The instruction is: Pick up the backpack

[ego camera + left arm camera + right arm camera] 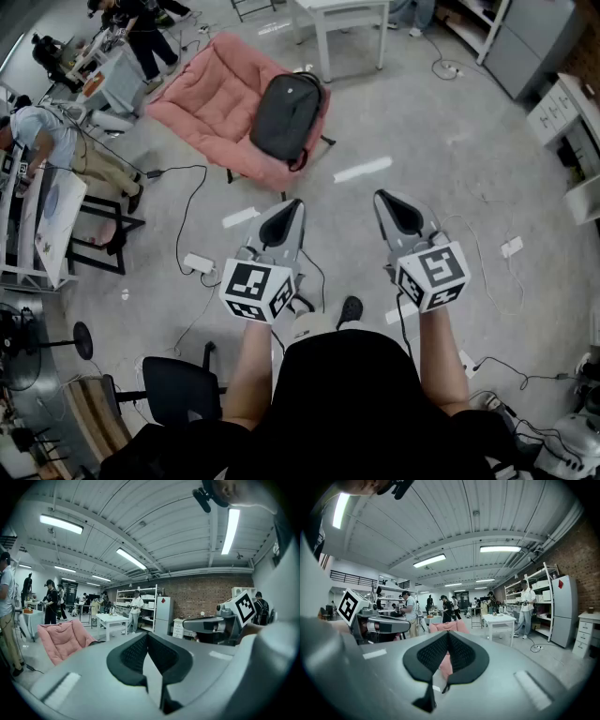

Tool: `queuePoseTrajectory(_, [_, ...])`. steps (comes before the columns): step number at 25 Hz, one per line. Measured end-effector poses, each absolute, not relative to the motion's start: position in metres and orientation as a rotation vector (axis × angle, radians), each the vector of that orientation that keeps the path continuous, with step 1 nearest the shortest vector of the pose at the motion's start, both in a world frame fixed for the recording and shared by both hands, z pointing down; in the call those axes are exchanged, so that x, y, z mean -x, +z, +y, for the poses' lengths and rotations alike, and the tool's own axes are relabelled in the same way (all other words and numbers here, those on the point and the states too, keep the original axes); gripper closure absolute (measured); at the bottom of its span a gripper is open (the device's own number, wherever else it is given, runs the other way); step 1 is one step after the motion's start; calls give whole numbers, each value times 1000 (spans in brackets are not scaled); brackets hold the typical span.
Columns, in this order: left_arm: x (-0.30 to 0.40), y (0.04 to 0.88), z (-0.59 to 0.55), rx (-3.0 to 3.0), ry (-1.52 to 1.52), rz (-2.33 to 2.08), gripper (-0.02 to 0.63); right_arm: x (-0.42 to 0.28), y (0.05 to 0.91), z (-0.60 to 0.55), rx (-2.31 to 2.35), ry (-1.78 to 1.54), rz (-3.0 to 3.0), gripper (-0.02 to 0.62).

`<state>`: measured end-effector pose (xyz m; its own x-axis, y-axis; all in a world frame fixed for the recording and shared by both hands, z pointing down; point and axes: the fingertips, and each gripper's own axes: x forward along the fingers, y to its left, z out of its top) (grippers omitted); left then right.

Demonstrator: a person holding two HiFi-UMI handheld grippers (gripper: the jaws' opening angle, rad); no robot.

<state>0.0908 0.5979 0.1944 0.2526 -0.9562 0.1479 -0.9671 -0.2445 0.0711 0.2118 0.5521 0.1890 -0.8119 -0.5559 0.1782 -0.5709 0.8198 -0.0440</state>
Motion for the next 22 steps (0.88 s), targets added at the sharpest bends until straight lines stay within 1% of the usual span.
queuePoseTrajectory(5, [-100,195,599,-2368,121,-1825,609,-219,187,555,-878,124,-2837,586])
queuePoseTrajectory(17, [-120,215,603,-2330,159,-1801,607,-241,207,555,-911,191,-2830,586])
queuePoseTrajectory(22, [-110,221,596,-2321,161,-1784,607,-230,218,552,-891,214,-2800,584])
